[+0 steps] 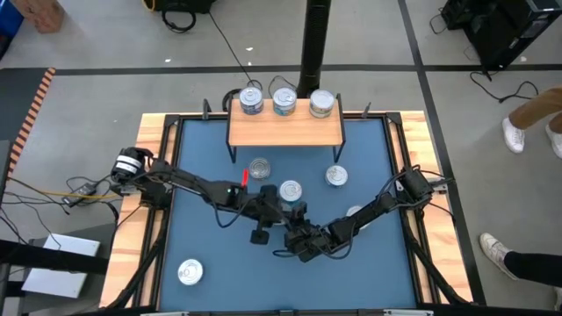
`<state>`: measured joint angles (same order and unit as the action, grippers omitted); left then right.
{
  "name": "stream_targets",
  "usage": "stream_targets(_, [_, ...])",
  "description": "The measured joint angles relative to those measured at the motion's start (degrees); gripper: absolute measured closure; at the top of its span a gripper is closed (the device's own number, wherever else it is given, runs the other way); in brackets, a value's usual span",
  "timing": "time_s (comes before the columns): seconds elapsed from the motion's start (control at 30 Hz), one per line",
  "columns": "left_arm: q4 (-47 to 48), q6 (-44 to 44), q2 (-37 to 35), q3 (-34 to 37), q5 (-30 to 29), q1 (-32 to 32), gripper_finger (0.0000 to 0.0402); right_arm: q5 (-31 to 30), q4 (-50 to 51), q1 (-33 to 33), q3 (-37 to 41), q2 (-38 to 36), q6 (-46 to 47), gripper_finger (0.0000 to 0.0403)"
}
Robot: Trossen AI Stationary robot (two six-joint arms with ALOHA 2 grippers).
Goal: Stack canned seafood by type on shelf
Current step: Put the green tuna can on the shelf aligned with the other green tuna can
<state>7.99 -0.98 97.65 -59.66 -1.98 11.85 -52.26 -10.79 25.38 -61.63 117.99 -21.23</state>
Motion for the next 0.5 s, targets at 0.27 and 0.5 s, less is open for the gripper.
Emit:
stream_targets(0.27, [0.5, 2.4, -3.2, 0.3, -4.3, 2.4, 0.0249, -0.6, 0.3, 0.7, 0.0, -0.4, 0.0, 0.0261])
stream_targets(0.5, [-9.4, 0.5, -10.1, 8.2, -6.5, 2.9, 0.0212, -0.9, 0.6, 1.6, 0.0, -0.5, 0.0, 0.0261])
